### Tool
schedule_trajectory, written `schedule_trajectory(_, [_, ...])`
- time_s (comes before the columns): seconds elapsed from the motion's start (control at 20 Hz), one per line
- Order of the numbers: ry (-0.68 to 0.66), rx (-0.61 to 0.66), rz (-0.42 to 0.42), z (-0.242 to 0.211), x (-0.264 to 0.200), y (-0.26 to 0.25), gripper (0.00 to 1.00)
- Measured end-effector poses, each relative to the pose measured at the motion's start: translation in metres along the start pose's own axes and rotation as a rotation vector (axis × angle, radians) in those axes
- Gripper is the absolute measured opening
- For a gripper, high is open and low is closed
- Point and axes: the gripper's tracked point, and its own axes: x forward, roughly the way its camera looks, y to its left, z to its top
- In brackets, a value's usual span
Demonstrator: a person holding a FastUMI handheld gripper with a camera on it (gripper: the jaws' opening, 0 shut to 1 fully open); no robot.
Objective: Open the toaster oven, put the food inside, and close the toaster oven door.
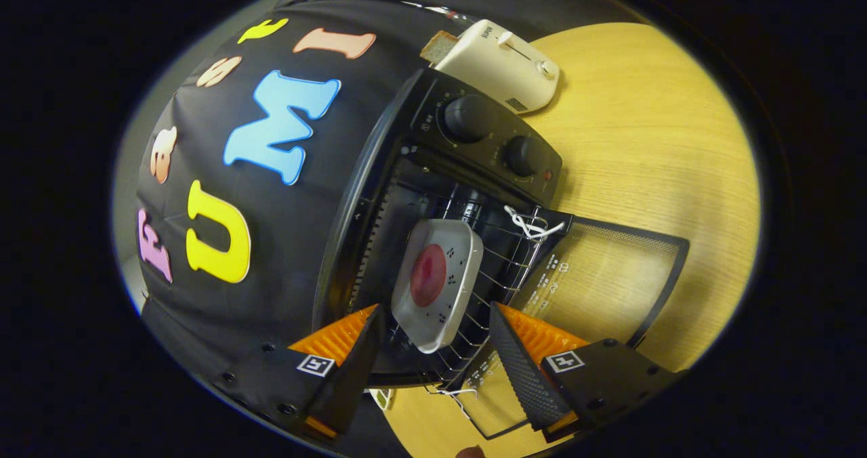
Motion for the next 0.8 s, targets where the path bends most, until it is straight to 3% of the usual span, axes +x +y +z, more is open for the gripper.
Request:
schedule_trajectory(0.4, [0.076,-0.678,0.013,-0.033,-0.069,-0.014,0.97])
schedule_trajectory(0.8, [0.187,-0.895,-0.053,-0.068,-0.097,-0.060,0.98])
